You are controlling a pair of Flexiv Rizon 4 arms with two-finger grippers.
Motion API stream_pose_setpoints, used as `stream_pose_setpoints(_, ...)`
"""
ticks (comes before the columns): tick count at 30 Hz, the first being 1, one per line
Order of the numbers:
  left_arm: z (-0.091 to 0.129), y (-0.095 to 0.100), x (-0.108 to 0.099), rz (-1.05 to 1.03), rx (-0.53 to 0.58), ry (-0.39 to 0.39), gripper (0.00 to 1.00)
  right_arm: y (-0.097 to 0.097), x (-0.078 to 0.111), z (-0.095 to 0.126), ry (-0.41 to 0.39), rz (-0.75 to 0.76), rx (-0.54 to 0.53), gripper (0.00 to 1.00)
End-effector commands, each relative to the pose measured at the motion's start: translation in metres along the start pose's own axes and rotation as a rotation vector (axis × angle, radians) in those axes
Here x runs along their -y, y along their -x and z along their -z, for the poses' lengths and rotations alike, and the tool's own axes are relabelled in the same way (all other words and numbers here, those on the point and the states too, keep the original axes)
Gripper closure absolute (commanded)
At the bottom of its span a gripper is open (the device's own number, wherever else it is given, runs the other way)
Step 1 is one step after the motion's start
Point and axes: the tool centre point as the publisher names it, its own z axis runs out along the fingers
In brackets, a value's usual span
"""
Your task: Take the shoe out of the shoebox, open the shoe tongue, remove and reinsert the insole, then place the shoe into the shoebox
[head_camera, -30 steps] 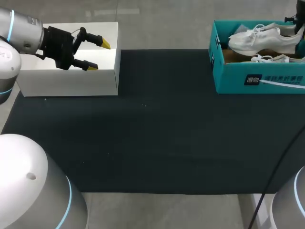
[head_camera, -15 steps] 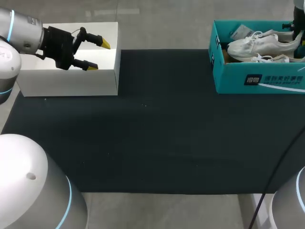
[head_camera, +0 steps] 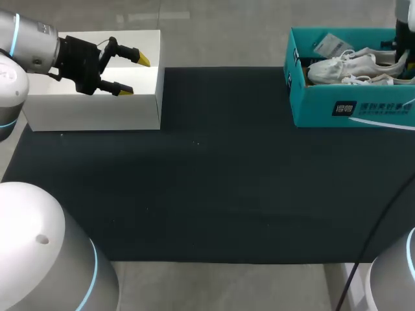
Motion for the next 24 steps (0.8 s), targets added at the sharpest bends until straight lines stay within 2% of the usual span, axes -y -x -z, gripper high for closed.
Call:
stream_pose_setpoints(1,0.0,0.0,0.0,-0.001,-0.002,0.001,0.0,-0.004,-0.01,-0.012,-0.264,-0.001,0.004,1.0)
stream_pose_setpoints(6,0.0,0.0,0.0,-0.001,-0.002,0.001,0.0,-0.004,-0.008,-0.017,-0.274,-0.004,0.005,1.0)
stream_pose_setpoints(7,0.0,0.0,0.0,-0.001,-0.002,0.001,0.0,-0.004,-0.008,-0.016,-0.273,-0.006,0.005,0.95)
stream_pose_setpoints(8,0.0,0.0,0.0,-0.001,-0.002,0.001,0.0,-0.003,-0.008,-0.015,-0.27,-0.01,0.002,0.78)
stream_pose_setpoints(9,0.0,0.0,0.0,-0.001,-0.002,0.001,0.0,-0.003,-0.008,-0.014,-0.269,-0.011,0.002,0.67)
stream_pose_setpoints(12,0.0,0.0,0.0,-0.001,-0.002,0.001,0.0,-0.002,-0.009,-0.009,-0.264,-0.013,0.004,0.58)
stream_pose_setpoints(24,0.0,0.0,0.0,-0.001,-0.002,0.001,0.0,-0.001,-0.008,0.023,-0.218,0.002,0.011,0.54)
